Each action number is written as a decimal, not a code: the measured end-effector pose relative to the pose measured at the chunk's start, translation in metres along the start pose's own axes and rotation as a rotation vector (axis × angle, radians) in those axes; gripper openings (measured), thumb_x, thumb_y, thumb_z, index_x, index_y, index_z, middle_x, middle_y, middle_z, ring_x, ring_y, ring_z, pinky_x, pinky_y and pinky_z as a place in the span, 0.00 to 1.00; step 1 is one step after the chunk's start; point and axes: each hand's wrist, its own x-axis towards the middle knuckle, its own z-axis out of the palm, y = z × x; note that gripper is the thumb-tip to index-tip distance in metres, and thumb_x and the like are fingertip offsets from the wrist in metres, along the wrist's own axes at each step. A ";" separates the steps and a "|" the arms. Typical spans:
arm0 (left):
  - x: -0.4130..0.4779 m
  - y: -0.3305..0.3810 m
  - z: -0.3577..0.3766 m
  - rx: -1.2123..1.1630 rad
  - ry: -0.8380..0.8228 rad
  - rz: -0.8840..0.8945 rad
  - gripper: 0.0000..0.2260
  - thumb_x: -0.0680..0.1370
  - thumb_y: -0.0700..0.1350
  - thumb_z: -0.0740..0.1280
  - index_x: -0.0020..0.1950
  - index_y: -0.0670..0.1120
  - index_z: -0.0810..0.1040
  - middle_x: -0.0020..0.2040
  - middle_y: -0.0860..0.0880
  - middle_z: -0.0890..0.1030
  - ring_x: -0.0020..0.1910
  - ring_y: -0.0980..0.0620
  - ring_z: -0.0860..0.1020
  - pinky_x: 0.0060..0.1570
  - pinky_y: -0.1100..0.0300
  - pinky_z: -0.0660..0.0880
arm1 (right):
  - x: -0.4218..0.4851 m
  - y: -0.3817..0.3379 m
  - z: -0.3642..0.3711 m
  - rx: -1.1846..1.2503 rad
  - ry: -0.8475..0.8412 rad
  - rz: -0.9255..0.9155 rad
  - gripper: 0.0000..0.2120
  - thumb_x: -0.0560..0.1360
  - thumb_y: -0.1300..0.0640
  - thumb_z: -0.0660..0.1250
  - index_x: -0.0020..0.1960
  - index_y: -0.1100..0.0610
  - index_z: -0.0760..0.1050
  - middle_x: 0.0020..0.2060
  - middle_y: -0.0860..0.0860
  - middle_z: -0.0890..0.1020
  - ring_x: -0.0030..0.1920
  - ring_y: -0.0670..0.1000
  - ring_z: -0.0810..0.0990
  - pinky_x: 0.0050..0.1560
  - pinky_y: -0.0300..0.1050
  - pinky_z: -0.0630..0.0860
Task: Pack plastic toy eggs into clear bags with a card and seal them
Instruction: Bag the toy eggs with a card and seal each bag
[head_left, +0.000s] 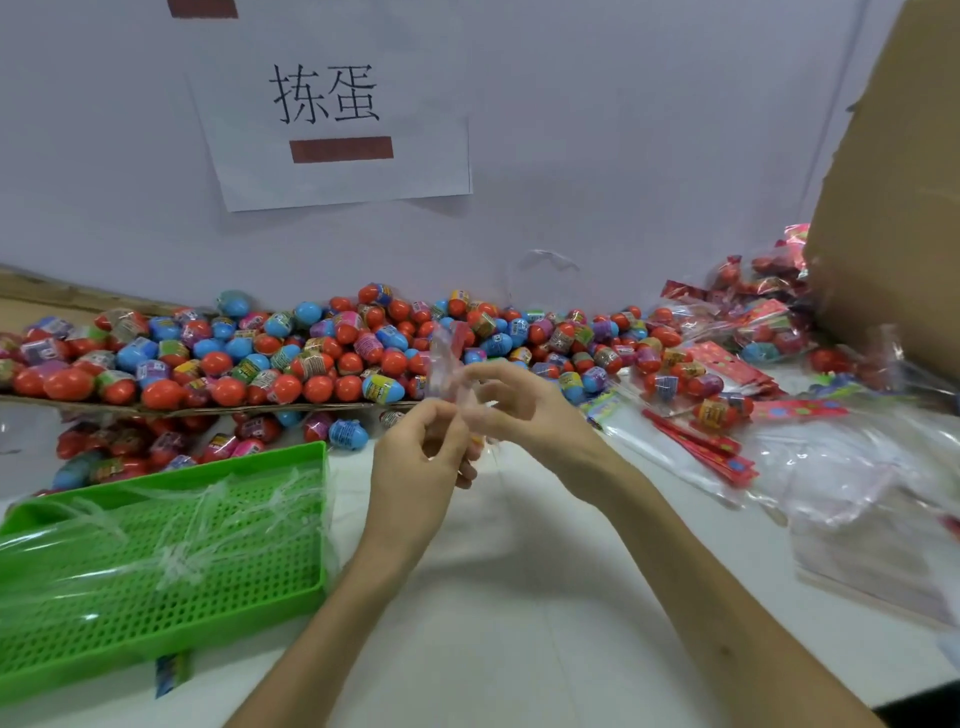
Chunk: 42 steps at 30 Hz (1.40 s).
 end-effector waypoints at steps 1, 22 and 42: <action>0.001 -0.001 -0.001 0.042 -0.008 0.014 0.06 0.82 0.41 0.68 0.45 0.46 0.80 0.35 0.46 0.83 0.31 0.50 0.80 0.33 0.52 0.81 | -0.001 0.000 0.003 -0.009 -0.024 -0.004 0.17 0.75 0.49 0.75 0.62 0.44 0.78 0.52 0.47 0.85 0.51 0.48 0.85 0.51 0.45 0.83; 0.009 -0.008 -0.007 0.085 -0.069 -0.047 0.20 0.84 0.56 0.61 0.44 0.43 0.80 0.34 0.49 0.83 0.30 0.49 0.81 0.32 0.55 0.75 | -0.005 0.004 0.007 -0.170 0.175 -0.079 0.06 0.74 0.58 0.77 0.44 0.61 0.84 0.38 0.55 0.85 0.37 0.52 0.85 0.37 0.40 0.79; 0.000 -0.006 -0.007 0.518 0.142 0.216 0.21 0.83 0.60 0.62 0.36 0.47 0.74 0.27 0.50 0.74 0.31 0.45 0.75 0.33 0.44 0.73 | -0.004 0.013 0.015 -0.292 0.208 -0.086 0.07 0.74 0.61 0.75 0.42 0.59 0.77 0.42 0.52 0.84 0.36 0.56 0.85 0.34 0.53 0.84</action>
